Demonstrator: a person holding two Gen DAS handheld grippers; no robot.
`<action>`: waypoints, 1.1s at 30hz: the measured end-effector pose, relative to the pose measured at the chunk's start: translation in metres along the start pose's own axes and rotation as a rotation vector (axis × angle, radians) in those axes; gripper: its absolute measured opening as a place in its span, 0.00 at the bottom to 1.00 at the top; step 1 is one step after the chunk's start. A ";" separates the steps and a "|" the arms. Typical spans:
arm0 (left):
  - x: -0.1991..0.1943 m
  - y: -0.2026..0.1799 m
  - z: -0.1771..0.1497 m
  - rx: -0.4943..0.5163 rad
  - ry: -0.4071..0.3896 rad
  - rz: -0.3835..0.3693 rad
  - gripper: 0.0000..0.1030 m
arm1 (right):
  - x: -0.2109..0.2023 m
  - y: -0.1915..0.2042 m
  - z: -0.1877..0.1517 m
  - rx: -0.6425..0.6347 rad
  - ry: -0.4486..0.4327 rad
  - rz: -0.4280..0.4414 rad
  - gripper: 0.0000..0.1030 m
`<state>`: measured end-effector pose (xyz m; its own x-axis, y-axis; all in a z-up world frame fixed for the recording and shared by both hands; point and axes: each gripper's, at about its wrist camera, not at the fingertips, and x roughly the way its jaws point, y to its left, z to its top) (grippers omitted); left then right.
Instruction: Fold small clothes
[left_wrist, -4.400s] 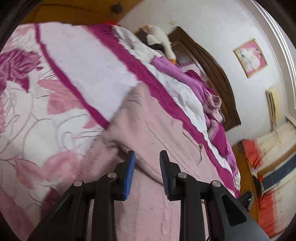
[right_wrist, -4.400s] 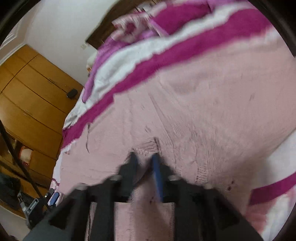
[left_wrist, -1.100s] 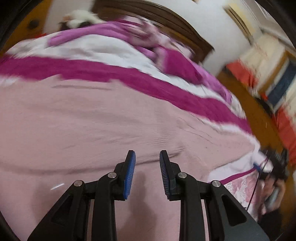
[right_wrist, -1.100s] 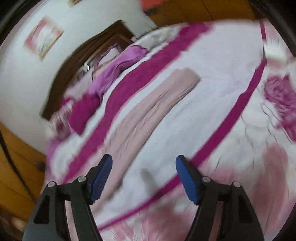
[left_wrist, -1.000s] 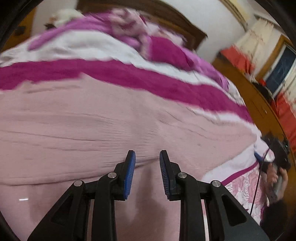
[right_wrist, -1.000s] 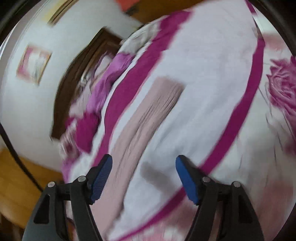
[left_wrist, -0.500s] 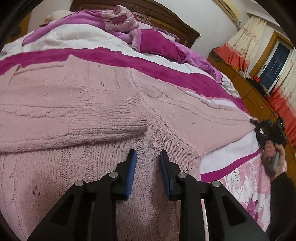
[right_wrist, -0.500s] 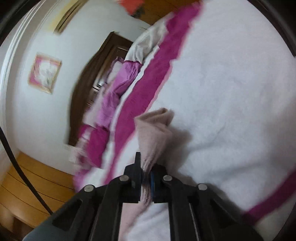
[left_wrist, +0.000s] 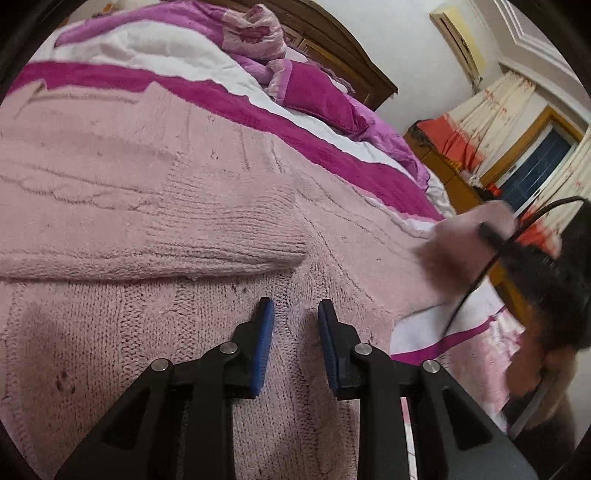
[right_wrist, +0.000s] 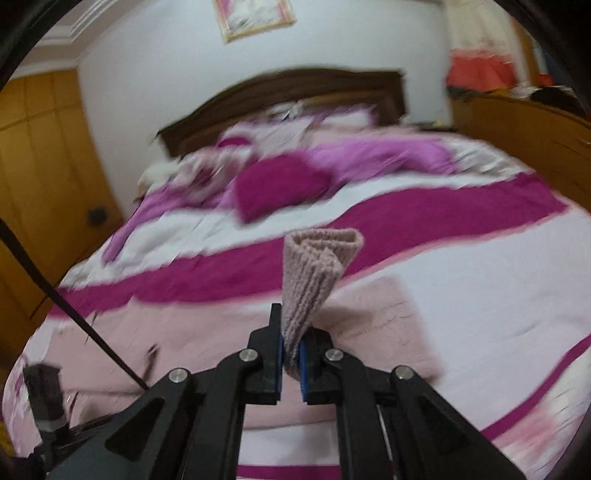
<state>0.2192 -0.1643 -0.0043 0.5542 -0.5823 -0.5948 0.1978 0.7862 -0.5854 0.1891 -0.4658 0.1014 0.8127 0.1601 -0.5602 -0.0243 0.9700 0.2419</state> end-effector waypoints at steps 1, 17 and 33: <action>0.000 0.001 0.000 -0.007 0.002 -0.008 0.03 | 0.012 0.015 -0.007 -0.010 0.036 0.027 0.06; 0.002 0.001 0.001 -0.014 -0.001 -0.027 0.03 | 0.062 0.088 -0.072 -0.085 0.266 0.029 0.23; 0.005 -0.001 0.000 0.001 0.002 -0.008 0.03 | -0.014 0.106 -0.086 -0.057 0.260 -0.137 0.42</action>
<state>0.2224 -0.1678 -0.0067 0.5511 -0.5892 -0.5909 0.2028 0.7815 -0.5900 0.1247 -0.3500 0.0667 0.6342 0.0613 -0.7708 0.0369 0.9933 0.1094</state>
